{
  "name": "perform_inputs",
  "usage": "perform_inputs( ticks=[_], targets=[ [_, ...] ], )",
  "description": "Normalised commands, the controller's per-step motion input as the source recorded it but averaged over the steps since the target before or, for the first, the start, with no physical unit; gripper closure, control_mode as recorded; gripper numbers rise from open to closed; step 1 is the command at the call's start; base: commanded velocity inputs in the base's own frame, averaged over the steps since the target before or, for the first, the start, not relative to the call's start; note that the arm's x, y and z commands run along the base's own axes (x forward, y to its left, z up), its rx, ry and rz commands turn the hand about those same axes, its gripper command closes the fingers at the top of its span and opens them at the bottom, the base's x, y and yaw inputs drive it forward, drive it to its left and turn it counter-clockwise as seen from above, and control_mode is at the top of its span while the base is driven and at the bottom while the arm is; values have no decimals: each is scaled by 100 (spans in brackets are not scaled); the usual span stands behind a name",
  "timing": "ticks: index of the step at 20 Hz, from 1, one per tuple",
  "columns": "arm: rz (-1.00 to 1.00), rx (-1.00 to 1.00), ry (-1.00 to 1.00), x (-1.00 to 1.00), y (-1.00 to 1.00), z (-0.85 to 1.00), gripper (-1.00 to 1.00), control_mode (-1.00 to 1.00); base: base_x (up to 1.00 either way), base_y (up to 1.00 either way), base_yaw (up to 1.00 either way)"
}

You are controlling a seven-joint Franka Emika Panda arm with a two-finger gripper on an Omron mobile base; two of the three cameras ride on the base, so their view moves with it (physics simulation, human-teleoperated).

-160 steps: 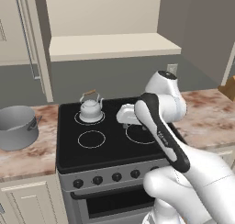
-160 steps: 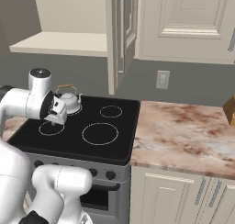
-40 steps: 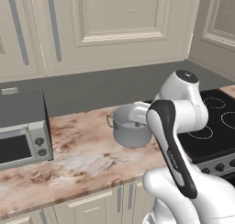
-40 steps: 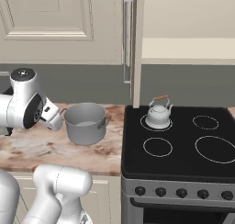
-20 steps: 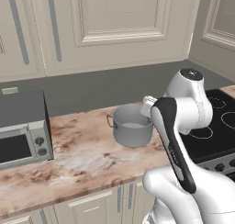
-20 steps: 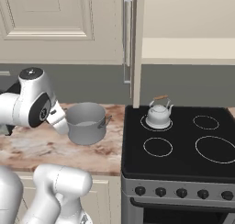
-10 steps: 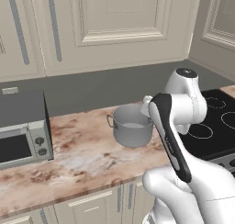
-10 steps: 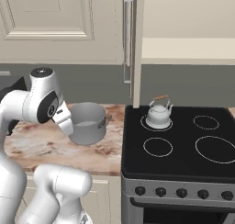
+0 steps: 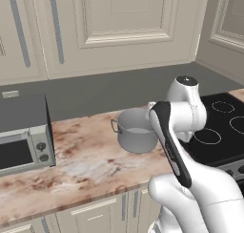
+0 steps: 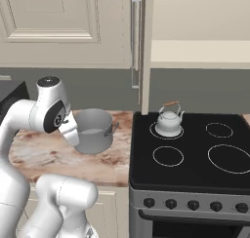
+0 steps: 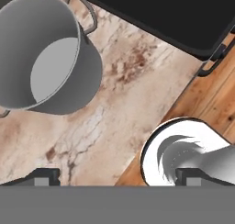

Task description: Pick the kettle from the cabinet and place it on a stove burner. Then pick the pot from the counter and place it on another stove burner. Finally, turn both burners on.

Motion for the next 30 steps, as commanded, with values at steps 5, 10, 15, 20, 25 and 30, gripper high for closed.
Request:
perform_inputs(
  ticks=[5, 10, 15, 20, 25, 30],
  targets=[
    [-6, 0, 2, 25, 0, -11, -100, -100, 0, 0, 0],
    [-3, 0, 2, 22, 0, -10, -100, -100, 0, 0, 0],
    [-2, 0, 3, 15, 0, -13, -100, -100, 0, 0, 0],
    [-1, 0, 3, 14, 0, -17, -100, -100, 0, 0, 0],
    [-2, 0, 1, 16, 0, -14, -100, -100, 0, 0, 0],
    [-2, 0, 0, 22, 0, -14, -100, -100, 0, 0, 0]
  ],
)
